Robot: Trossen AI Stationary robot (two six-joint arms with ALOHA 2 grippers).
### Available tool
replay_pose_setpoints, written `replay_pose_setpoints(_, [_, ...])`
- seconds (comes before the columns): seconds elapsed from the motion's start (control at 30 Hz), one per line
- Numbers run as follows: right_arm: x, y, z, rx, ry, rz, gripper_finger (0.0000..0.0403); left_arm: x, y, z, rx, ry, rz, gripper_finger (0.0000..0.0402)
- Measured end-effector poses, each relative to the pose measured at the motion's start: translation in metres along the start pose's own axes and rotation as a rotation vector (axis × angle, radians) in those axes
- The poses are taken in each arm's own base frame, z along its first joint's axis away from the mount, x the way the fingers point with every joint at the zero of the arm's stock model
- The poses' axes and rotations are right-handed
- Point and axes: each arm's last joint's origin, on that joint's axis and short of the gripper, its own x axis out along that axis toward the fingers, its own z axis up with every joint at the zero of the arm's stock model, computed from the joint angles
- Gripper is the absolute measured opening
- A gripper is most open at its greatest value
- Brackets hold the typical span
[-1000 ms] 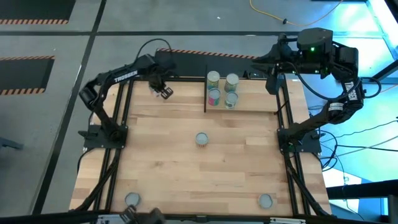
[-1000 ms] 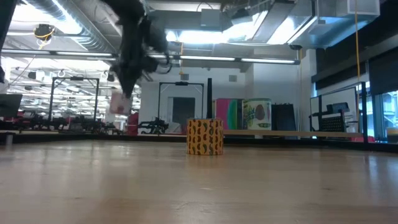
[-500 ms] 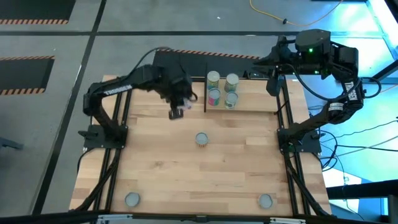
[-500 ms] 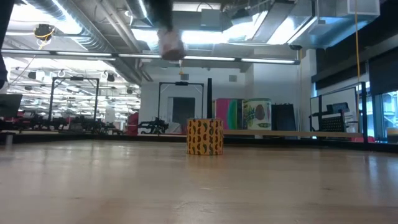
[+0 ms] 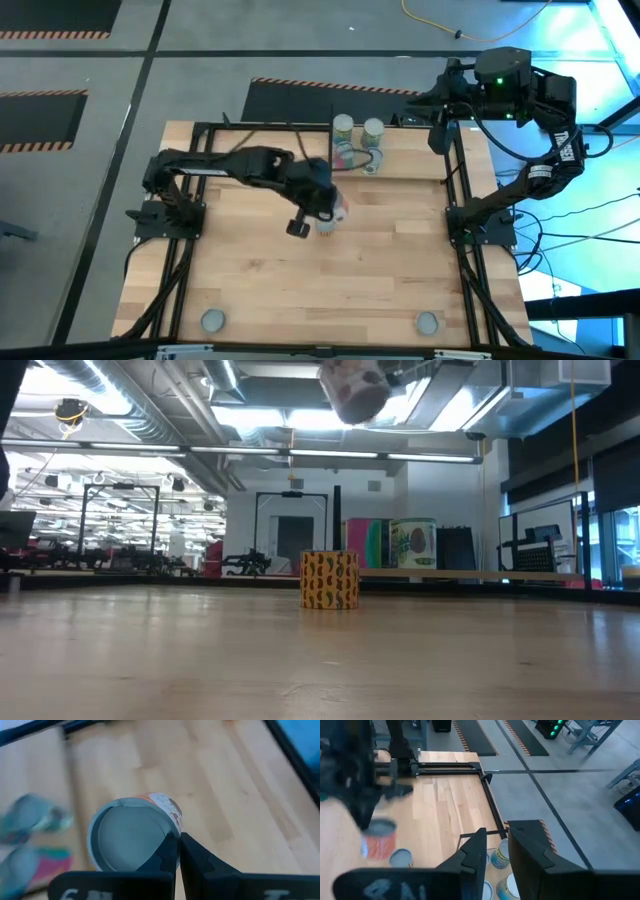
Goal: Pick and place cans onto a shelf
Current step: Put the canned saucy meatballs on the shelf
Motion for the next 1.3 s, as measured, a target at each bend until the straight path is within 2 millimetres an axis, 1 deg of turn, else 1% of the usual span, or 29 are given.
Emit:
replay_pose_setpoints(0.07, [0.000,0.000,0.000,0.011,0.000,0.000,0.0083,0.016,-0.001,0.000,0.046,0.007,-0.072,0.0000])
replay_pose_setpoints(0.17, [0.000,0.000,0.000,0.012,-0.001,0.000,0.0083,0.038,0.000,0.005,0.132,-0.042,-0.145,0.0000])
replay_pose_setpoints(0.27, [0.000,0.000,0.000,0.024,-0.001,0.000,0.0083,0.068,0.000,0.005,0.189,-0.051,-0.209,0.0000])
replay_pose_setpoints(0.4, [0.000,0.000,0.000,0.039,0.000,0.000,0.0083,0.109,0.000,-0.001,0.212,-0.014,-0.265,0.0000])
replay_pose_setpoints(0.53, [0.000,0.000,0.000,0.039,-0.001,-0.001,0.0083,0.149,-0.001,-0.013,0.204,0.057,-0.291,0.0000])
replay_pose_setpoints(0.63, [0.000,0.000,0.000,0.037,-0.001,-0.001,0.0083,0.173,-0.005,-0.021,0.194,0.104,-0.310,0.0000])
replay_pose_setpoints(0.77, [0.000,0.000,0.000,0.036,-0.001,-0.001,0.0083,0.193,-0.012,-0.025,0.205,0.128,-0.298,0.0000])
replay_pose_setpoints(0.83, [0.000,0.000,0.000,0.036,-0.001,-0.001,0.0083,0.200,-0.017,-0.029,0.209,0.169,-0.289,0.0000])
replay_pose_setpoints(0.9, [0.000,0.000,0.000,0.037,-0.001,-0.001,0.0083,0.205,-0.022,-0.030,0.216,0.170,-0.290,0.0001])
replay_pose_setpoints(1.0, [0.000,0.000,0.000,0.036,-0.001,-0.001,0.0083,0.207,-0.027,-0.030,0.209,0.188,-0.297,0.0005])
replay_pose_setpoints(1.1, [0.000,0.000,0.000,0.037,-0.001,-0.001,0.0083,0.213,-0.031,-0.031,0.214,0.194,-0.273,0.0010])
replay_pose_setpoints(1.3, [0.000,0.000,0.000,0.037,-0.001,-0.001,0.0083,0.214,-0.037,-0.029,0.165,0.210,-0.207,0.0023])
